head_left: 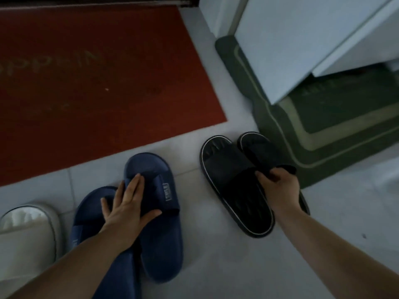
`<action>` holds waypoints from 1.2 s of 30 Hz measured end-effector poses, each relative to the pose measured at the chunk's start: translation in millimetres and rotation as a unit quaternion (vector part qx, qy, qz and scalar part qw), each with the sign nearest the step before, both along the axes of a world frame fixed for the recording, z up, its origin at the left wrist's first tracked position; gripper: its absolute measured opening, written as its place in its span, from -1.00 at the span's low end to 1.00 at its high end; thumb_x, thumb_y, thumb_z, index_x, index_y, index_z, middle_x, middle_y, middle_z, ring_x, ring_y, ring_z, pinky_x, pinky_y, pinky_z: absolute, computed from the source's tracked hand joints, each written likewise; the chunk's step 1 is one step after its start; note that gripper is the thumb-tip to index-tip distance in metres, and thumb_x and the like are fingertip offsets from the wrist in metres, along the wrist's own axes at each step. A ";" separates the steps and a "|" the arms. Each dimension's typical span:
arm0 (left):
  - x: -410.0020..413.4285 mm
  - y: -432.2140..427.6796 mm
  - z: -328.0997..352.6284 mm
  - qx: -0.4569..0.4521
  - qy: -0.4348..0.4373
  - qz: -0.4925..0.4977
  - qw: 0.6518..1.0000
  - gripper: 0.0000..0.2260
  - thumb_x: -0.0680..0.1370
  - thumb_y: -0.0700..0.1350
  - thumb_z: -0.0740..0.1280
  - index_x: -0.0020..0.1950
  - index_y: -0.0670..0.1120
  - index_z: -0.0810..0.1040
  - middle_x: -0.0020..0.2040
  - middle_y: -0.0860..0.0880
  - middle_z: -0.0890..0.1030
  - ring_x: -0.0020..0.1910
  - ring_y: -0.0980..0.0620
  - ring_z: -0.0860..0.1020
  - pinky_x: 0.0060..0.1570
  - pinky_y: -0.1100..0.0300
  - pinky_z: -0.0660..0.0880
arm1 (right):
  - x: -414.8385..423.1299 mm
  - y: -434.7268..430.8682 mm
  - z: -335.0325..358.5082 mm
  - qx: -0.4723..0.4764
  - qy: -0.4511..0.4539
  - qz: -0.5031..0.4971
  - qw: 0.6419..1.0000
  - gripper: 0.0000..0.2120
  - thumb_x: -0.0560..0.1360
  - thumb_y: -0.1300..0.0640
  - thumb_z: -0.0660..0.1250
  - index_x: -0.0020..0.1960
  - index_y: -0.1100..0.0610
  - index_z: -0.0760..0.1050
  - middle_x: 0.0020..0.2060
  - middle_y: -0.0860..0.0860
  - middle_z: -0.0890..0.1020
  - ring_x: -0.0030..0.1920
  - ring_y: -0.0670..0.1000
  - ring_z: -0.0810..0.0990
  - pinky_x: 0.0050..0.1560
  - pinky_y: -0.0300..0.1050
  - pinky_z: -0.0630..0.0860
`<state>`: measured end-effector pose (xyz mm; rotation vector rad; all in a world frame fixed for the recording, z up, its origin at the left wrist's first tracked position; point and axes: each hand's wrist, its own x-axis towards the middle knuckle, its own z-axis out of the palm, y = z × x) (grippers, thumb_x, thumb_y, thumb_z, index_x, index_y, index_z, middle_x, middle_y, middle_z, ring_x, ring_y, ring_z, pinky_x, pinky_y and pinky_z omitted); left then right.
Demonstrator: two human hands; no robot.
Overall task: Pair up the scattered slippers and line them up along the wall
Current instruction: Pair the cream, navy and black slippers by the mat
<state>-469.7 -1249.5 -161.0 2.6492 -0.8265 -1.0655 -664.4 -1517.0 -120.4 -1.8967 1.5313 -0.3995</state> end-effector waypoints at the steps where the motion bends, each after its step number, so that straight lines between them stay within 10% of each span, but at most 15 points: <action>1: 0.2 0.7 -0.8 -0.003 -0.006 0.001 1.000 -0.21 0.46 0.28 0.14 0.45 0.13 -0.34 0.50 0.19 -0.30 0.51 -0.01 -0.25 0.42 -0.24 -0.22 | -7.1 0.3 -3.6 0.007 -0.005 -0.015 1.000 -0.62 0.36 0.08 0.45 -0.44 0.17 0.31 -0.50 0.10 0.45 -0.43 0.02 0.37 -0.32 -0.05 0.35; 11: 1.8 1.6 -2.3 -0.016 -0.050 -0.013 0.999 -0.22 0.46 0.25 0.18 0.49 0.07 -0.22 0.54 0.11 -0.20 0.52 -0.06 -0.13 0.41 -0.27 -0.07 | -9.5 12.4 -14.5 0.121 0.055 0.064 0.989 -0.47 0.35 -0.05 0.43 0.19 0.16 0.34 0.23 0.16 0.39 0.28 0.21 0.31 0.28 0.10 0.31; 21: 1.4 1.2 -1.9 -0.023 -0.057 0.000 0.998 -0.21 0.45 0.27 0.18 0.49 0.09 -0.23 0.53 0.13 -0.20 0.52 -0.04 -0.10 0.42 -0.25 -0.09 | 27.4 8.6 -12.0 0.159 -0.030 0.118 0.980 -0.71 0.44 0.09 0.37 0.07 0.07 0.32 -0.04 0.05 0.49 0.05 0.06 0.50 0.13 0.00 0.43; 36: 0.2 3.3 -6.6 -0.050 -0.052 0.011 0.997 -0.19 0.44 0.29 0.18 0.48 0.11 -0.27 0.53 0.16 -0.22 0.52 -0.02 -0.12 0.42 -0.24 -0.14 | 69.8 11.9 -19.8 0.121 0.050 -0.053 0.990 -0.45 0.43 0.14 0.29 0.37 0.20 0.22 0.31 0.19 0.42 0.30 0.22 0.40 0.31 0.03 0.31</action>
